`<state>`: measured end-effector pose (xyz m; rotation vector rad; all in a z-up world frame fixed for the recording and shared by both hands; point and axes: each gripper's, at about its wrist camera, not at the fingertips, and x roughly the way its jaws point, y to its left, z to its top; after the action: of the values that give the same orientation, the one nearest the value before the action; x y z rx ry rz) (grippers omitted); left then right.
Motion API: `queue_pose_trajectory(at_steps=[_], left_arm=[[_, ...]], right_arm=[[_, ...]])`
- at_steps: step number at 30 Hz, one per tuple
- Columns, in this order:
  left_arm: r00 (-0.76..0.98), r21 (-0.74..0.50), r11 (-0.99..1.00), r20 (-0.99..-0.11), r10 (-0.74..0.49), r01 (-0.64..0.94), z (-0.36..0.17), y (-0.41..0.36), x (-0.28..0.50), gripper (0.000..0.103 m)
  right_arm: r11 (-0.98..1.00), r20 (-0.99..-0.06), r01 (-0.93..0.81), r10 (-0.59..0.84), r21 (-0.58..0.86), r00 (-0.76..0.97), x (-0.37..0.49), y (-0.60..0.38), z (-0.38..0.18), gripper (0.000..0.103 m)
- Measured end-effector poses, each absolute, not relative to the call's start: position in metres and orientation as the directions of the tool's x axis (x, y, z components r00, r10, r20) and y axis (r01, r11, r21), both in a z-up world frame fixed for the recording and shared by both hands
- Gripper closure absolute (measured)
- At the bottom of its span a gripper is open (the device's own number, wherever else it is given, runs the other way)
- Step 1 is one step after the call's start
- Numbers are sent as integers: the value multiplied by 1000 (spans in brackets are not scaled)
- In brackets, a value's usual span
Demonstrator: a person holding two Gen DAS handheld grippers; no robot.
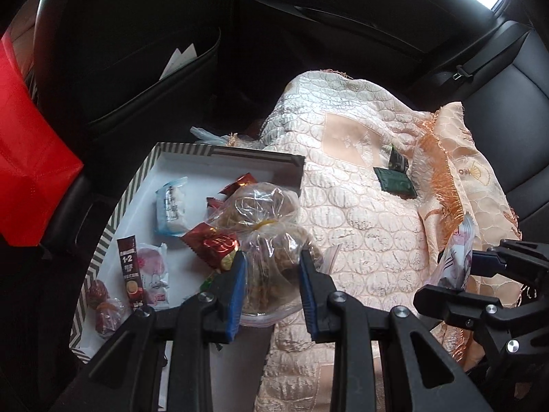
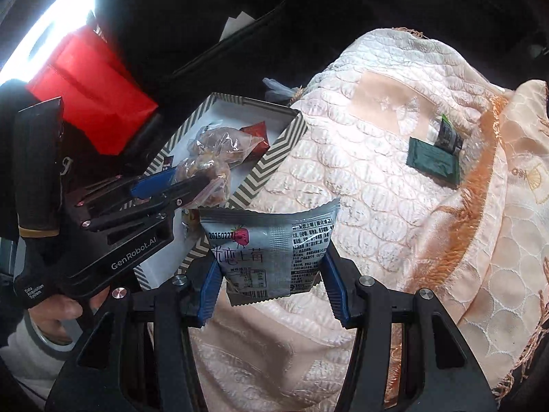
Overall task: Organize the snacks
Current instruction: 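Carry the nut bag and strawberry packet over the white tray, then open the left tool to drop the nut bag while the right tool releases the strawberry packet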
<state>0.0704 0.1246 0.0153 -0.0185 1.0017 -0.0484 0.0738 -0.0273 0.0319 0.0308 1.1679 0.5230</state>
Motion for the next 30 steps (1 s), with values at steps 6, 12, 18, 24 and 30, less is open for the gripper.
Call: queue_pose_trajectory(at_steps=[6, 12, 18, 24, 30], left_arm=[[539, -35, 999, -842, -13, -31, 13, 152, 62, 72], [533, -26, 996, -846, 21, -81, 7, 172, 57, 72], [534, 10, 992, -842, 76, -125, 1, 187, 51, 72], [522, 20, 987, -847, 102, -159, -6, 200, 48, 72], [509, 31, 981, -852, 125, -189, -16, 213, 44, 72]], right_arm=[[870, -869, -410, 407, 275, 281, 74, -4, 32, 50], [865, -875, -430, 399, 260, 275, 73, 17, 30, 50], [860, -882, -451, 387, 240, 269, 78, 36, 25, 50], [854, -889, -472, 374, 219, 264, 85, 59, 23, 51], [847, -898, -494, 356, 194, 258, 95, 83, 17, 51]])
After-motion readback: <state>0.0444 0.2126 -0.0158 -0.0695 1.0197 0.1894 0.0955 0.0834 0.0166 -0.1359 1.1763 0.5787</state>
